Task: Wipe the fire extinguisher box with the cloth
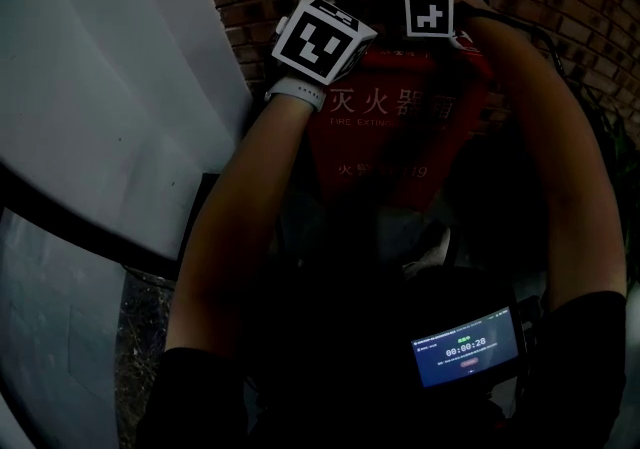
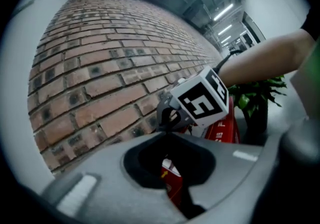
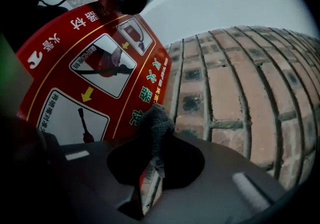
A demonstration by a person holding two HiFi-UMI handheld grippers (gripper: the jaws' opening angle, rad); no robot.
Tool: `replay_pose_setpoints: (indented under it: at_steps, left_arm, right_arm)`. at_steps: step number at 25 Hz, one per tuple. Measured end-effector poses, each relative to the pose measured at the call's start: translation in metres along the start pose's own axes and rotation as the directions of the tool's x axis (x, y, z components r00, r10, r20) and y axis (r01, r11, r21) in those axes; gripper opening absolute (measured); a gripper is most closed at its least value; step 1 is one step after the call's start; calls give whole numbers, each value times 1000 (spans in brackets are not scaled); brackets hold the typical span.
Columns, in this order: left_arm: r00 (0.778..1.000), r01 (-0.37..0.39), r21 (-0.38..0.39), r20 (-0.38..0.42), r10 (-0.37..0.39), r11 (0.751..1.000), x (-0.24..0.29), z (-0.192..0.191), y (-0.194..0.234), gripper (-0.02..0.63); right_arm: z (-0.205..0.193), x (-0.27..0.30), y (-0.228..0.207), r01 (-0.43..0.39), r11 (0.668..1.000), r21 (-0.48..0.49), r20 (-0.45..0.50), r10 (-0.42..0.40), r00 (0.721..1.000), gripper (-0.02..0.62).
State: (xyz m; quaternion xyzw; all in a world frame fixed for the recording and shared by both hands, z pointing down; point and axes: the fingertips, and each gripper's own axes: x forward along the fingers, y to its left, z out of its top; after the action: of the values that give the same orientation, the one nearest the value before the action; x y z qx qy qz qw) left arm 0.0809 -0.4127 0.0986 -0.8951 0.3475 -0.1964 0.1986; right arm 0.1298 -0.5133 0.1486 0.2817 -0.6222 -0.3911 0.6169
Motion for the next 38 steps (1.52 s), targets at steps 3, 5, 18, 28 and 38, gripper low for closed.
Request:
replay_pose_setpoints:
  at_steps: [3, 5, 18, 28, 38]
  left_arm:
    - [1000, -10, 10, 2, 10, 1000, 2, -1, 2, 3]
    - [1000, -22, 24, 3, 22, 999, 3, -1, 4, 3]
    - [999, -13, 28, -41, 14, 1000, -14, -6, -23, 3]
    - [999, -4, 10, -47, 4, 1000, -49, 7, -42, 3]
    - [999, -9, 63, -33, 11, 998, -49, 26, -48, 3]
  right_arm:
    - [-1, -1, 1, -12, 999, 29, 32, 11, 999, 35]
    - [0, -5, 3, -18, 999, 41, 56, 16, 998, 35]
    - [33, -64, 49, -111, 994, 4, 115, 110, 987, 35]
    - [39, -114, 93, -249, 969, 3, 104, 247, 963, 35]
    - [17, -141, 81, -236, 971, 27, 55, 234, 971, 37]
